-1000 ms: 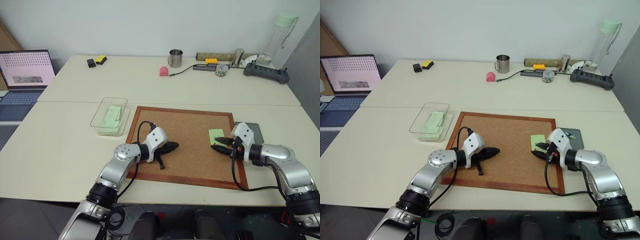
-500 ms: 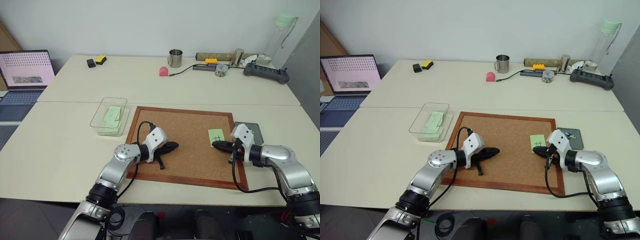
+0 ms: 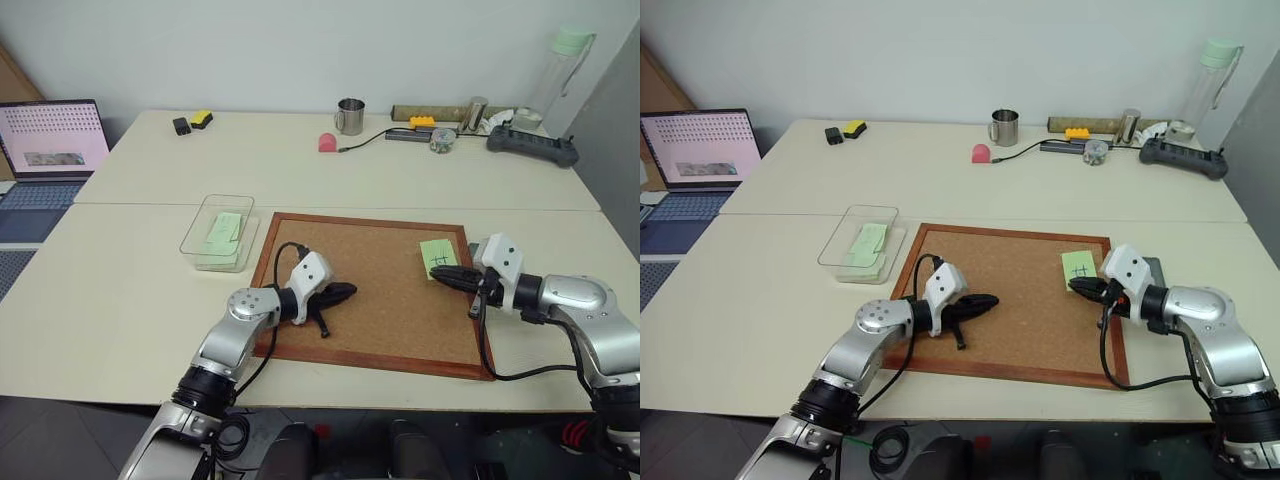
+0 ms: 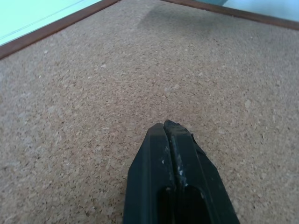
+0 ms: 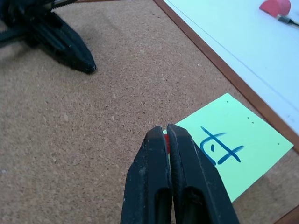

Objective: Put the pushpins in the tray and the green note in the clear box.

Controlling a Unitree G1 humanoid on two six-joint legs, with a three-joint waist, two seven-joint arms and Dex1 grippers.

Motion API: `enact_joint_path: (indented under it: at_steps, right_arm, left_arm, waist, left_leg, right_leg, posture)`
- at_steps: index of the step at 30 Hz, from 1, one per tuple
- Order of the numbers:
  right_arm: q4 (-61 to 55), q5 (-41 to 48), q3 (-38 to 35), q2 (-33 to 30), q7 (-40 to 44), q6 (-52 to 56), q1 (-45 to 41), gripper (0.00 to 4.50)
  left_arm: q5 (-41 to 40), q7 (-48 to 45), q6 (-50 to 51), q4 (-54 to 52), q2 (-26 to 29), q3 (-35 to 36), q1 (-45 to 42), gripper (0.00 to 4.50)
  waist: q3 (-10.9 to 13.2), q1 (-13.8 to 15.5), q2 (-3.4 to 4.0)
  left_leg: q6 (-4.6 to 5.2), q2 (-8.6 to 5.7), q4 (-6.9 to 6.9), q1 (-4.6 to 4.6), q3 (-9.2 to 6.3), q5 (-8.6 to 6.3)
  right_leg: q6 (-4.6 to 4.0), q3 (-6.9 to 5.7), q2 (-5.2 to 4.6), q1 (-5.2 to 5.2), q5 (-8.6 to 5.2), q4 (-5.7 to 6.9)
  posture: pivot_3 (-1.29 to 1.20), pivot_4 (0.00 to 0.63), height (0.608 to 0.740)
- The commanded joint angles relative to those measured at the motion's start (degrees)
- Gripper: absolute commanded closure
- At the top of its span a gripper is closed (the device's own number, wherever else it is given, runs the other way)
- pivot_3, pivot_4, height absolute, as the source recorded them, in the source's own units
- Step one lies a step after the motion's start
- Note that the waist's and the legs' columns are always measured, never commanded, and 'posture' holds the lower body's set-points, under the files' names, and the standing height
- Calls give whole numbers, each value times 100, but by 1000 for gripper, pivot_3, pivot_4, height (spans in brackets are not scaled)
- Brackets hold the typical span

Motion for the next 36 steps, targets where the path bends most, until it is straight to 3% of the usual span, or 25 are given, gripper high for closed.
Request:
enact_joint_path:
  at_steps: [1, 8, 17, 25, 28, 36]
  right_arm:
    - [-123, -472, 101, -48, -135, -767, -178, 4500]
    - [-91, -1070, 366, -47, -180, -1795, -445, 4500]
    - [-256, -1442, 672, -6, -116, -2475, -876, 4500]
    - [-296, -1572, 897, 39, -104, -2674, -982, 4500]
    - [-281, -1588, 934, 72, -109, -2701, -1007, 4500]
    - [-320, -1613, 1018, 197, -96, -2731, -965, 4500]
  left_arm:
    - [-1099, 26, 1222, -631, -87, 764, -159, 3638]
    - [-2503, 442, 2587, -917, -562, 1647, -465, 2248]
    - [-2888, 864, 3031, -743, -1174, 1629, -707, 601]
    - [-3031, 993, 3002, -250, -1642, 1706, -1102, 601]
    - [-2943, 1023, 2900, -68, -1679, 1699, -1180, 980]
    - [-2958, 1025, 2812, 72, -1718, 1688, -1231, 2710]
  waist:
    - [5, -7, -3]
    - [15, -2, -18]
    - [20, 10, -27]
    - [21, 13, -28]
    - [21, 10, -28]
    - [21, 12, -28]
  left_leg:
    - [0, 1, -1, -2, -1, 0]
    - [-2, -2, 0, -13, -7, 0]
    - [-8, -3, 0, -13, -8, 2]
    - [-19, -4, 0, -13, -9, 8]
    - [-23, -4, -1, -12, -9, 10]
    - [-23, -5, -1, -12, -9, 11]
  right_leg:
    - [-2, -1, 1, -3, 1, 0]
    - [-4, -3, 0, -7, 2, -4]
    - [-5, -2, 0, -6, 3, -4]
    - [-5, -2, 0, -6, 3, -5]
    - [-6, -2, 0, -6, 4, -4]
    - [-6, -2, 0, -6, 4, -5]
  posture:
    - [0, 150, 740]
    - [0, 150, 740]
    - [0, 150, 740]
    - [0, 150, 740]
    - [0, 150, 740]
    - [0, 150, 740]
